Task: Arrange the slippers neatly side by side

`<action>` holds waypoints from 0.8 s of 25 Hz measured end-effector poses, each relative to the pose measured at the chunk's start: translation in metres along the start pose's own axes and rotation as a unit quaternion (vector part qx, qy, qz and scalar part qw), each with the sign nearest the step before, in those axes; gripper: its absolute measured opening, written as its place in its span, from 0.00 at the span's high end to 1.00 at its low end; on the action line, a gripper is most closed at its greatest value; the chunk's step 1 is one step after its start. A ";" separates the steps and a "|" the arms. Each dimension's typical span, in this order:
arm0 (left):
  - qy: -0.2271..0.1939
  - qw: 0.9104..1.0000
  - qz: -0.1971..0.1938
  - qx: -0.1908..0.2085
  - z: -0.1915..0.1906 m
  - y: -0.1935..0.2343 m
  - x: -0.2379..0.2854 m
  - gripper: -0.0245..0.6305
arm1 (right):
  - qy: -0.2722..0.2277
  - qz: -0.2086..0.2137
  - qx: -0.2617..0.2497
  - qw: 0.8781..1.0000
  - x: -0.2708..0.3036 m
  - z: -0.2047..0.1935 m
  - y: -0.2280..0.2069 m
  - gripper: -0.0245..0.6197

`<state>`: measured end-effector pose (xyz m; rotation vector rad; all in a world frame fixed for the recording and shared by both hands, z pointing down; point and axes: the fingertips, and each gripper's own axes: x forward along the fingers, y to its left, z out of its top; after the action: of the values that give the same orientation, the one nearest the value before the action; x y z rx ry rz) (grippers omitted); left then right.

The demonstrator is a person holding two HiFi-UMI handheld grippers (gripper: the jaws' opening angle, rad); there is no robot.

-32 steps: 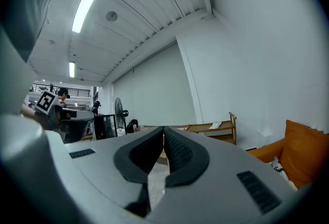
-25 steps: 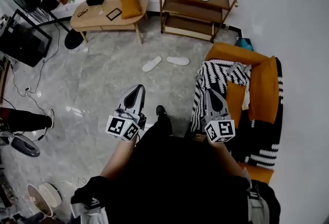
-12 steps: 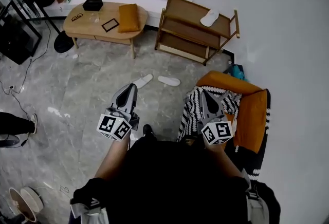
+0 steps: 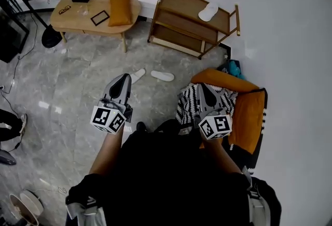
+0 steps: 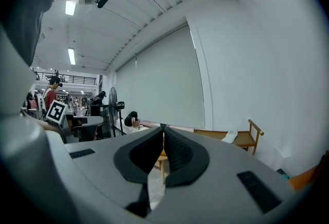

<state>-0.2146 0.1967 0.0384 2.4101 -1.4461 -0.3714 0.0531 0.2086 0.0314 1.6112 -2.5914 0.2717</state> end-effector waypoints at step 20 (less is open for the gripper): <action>0.042 0.988 0.138 -0.060 -0.047 0.074 0.200 0.94 | 0.049 0.102 0.079 0.990 0.213 -0.028 -0.165 0.91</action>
<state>-0.1653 -0.0079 0.0979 2.0696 -1.6417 -0.2771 0.1052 -0.0452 0.1106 1.3354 -2.7186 0.5685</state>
